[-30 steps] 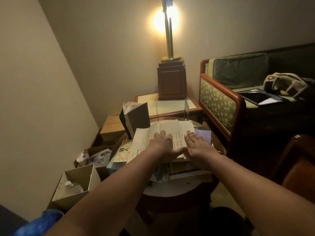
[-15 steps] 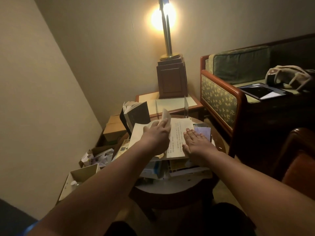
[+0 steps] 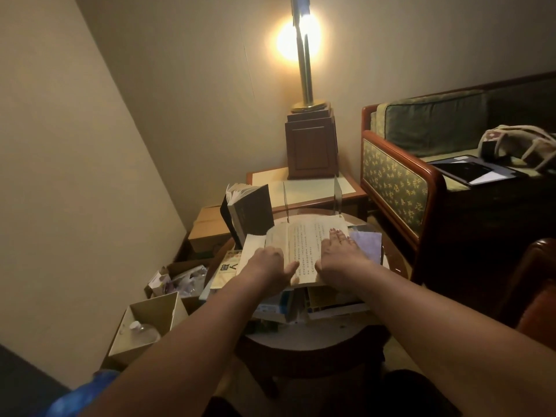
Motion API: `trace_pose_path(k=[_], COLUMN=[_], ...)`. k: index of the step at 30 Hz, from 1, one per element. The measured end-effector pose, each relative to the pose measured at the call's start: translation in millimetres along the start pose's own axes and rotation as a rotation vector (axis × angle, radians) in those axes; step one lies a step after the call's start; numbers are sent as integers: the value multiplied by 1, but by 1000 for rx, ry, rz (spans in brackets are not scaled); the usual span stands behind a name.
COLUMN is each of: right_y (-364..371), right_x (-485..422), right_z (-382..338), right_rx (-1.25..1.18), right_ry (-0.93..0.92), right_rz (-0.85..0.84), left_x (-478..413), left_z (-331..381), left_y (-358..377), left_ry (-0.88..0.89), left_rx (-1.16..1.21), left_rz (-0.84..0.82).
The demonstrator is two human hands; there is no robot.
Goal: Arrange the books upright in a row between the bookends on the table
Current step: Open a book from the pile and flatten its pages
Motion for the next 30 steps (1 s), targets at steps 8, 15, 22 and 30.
trace_pose_path(k=[8,15,22,30], right_y=[11,-1,33,38], right_x=[-28,-44,-44,-45], right_z=[-26,-38,-25,-23], right_rx=[48,-25,138,173], right_ry=[-158,-62,-144,-140], right_rz=[-54,1,-7,2], left_x=[0,1,-1,-13], left_z=[-29,-47,-72,-77], left_y=[10,7,-4,4], left_ry=[-90,-204,-254,-220], left_rx=[291,583,602,-11], left_rz=[-43,29,185,26])
Point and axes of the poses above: each hand's wrist, its own x-axis away from the middle knuckle, its own y-axis out of the palm, z = x × y, the point moved 3 cm from there along -x, towards the middle knuckle, and after that the axes turned 13 degrees about -y, right-handed, at the moved point
